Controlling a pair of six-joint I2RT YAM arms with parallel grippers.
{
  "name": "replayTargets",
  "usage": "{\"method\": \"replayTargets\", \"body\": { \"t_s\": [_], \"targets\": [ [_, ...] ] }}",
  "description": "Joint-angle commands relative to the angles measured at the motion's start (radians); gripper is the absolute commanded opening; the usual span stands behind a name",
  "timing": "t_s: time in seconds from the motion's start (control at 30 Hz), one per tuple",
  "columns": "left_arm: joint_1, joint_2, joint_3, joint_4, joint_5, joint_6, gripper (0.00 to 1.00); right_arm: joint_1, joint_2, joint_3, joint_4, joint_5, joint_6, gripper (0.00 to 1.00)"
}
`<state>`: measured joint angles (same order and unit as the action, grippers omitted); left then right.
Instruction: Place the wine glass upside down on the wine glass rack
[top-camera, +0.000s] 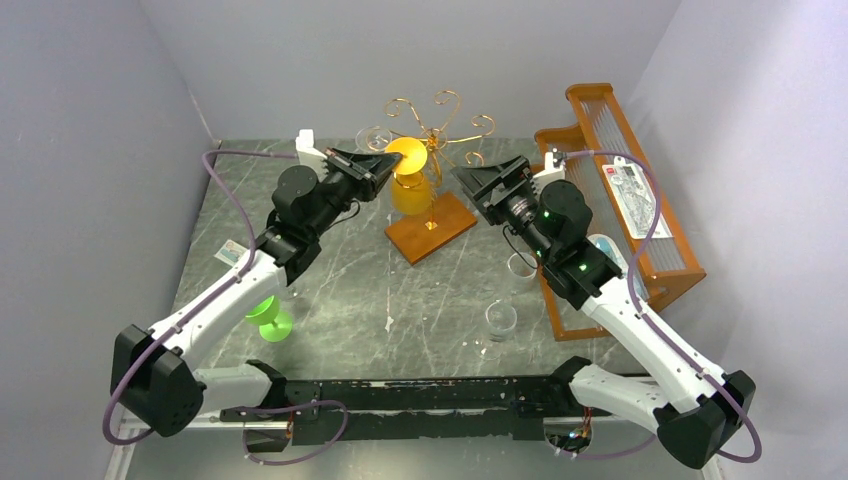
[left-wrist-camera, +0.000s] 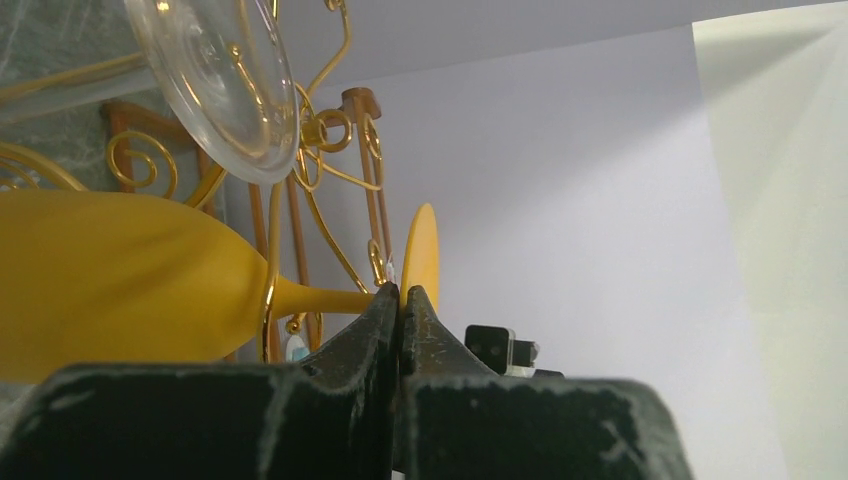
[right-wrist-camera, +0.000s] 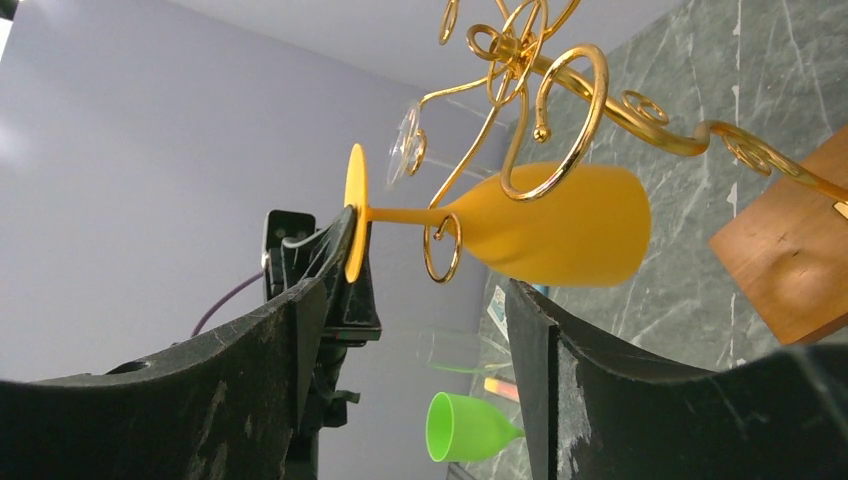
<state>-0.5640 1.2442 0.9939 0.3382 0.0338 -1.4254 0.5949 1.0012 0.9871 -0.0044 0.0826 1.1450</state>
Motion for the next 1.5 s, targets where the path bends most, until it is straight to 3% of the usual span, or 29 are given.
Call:
{"method": "replayTargets", "body": {
  "t_s": [0.0, 0.37, 0.87, 0.97, 1.2, 1.3, 1.47],
  "targets": [
    [-0.004, -0.033, -0.024, -0.005, -0.020, 0.005, 0.05, -0.004, -0.011, -0.007, 0.014, 0.025, 0.004, 0.69],
    [-0.005, -0.077, -0.076, -0.018, -0.019, 0.030, 0.05, -0.004, -0.017, -0.019, 0.007, 0.029, 0.004, 0.69],
    [-0.007, -0.001, -0.016, 0.003, 0.171, 0.086, 0.08, -0.003, -0.036, -0.040, -0.026, 0.038, -0.016, 0.69],
    [-0.011, 0.014, 0.008, -0.020, 0.196, 0.104, 0.18, -0.004, -0.040, -0.044, -0.037, 0.042, -0.017, 0.69],
    [-0.011, -0.025, 0.012, -0.095, 0.236, 0.161, 0.59, -0.004, -0.082, -0.050, -0.103, 0.054, -0.036, 0.69],
    [-0.011, -0.064, 0.017, -0.164, 0.253, 0.204, 0.75, -0.004, -0.101, -0.031, -0.157, 0.029, -0.117, 0.73],
    [-0.010, -0.147, 0.012, -0.281, 0.245, 0.278, 0.89, -0.004, -0.088, 0.021, -0.305, -0.038, -0.326, 0.76]
  ]
}}
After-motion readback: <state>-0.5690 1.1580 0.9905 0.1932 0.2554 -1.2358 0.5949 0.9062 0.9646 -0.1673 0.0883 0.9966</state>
